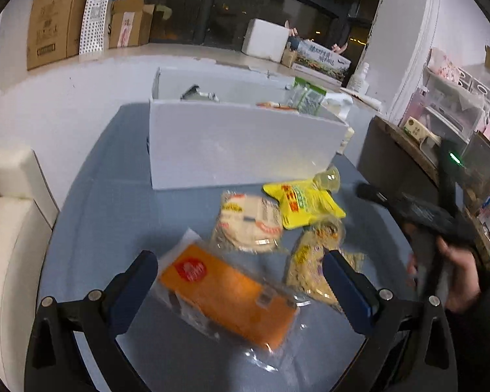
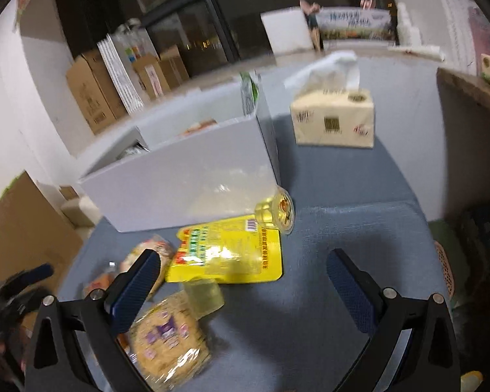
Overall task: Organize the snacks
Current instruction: 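Grasp the round biscuit bag with the left tool while the right tool grasps the clear jelly cup, then carry both items over the white box and release them inside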
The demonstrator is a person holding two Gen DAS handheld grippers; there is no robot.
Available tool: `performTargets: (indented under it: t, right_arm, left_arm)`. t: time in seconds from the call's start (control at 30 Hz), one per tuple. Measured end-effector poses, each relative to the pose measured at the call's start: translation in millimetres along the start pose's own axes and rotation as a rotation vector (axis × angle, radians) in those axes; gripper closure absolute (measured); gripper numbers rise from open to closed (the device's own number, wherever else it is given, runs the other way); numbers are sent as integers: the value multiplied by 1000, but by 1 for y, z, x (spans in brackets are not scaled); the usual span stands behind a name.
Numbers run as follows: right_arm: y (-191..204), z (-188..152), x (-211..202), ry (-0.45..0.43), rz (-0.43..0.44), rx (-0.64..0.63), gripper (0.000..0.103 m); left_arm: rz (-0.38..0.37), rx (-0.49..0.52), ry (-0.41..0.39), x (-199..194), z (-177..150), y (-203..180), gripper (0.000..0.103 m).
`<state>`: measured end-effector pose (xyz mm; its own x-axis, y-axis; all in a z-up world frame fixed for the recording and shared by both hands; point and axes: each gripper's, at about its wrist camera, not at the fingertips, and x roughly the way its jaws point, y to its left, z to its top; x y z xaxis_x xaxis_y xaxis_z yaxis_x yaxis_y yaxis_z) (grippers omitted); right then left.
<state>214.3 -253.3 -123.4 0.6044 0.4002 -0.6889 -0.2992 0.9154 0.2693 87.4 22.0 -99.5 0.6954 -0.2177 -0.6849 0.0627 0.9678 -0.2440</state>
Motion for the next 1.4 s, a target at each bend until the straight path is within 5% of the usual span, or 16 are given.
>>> performTargets:
  t: [0.27,0.3,0.4,0.63,0.9,1.2,1.4]
  right_arm:
    - [-14,28,64,92,-52,43,0]
    - [-14,29,70,104,-57,42,6]
    - [-15,29,82,147,-96,27,56]
    - [-14,22,66,114,-57,9,66]
    - [-15,-11,3,35,31,39,66]
    - [-7,-41,-71,-86,114,79,66]
    - [3,-43,-84,-102,117,35,66]
  left_arm:
    - [1,5,17,6,-9,-5,0]
    - [3,5,17,6,-9,-5,0]
    - [2,-2,21,7,-9,-3,0]
    - [0,0,29,11,-8,-3,0]
    - [-14,66,75,40,13,-15,0]
    - [35,136,230,114,35,-25,0]
    - [93,173,267,133,34,-25,7]
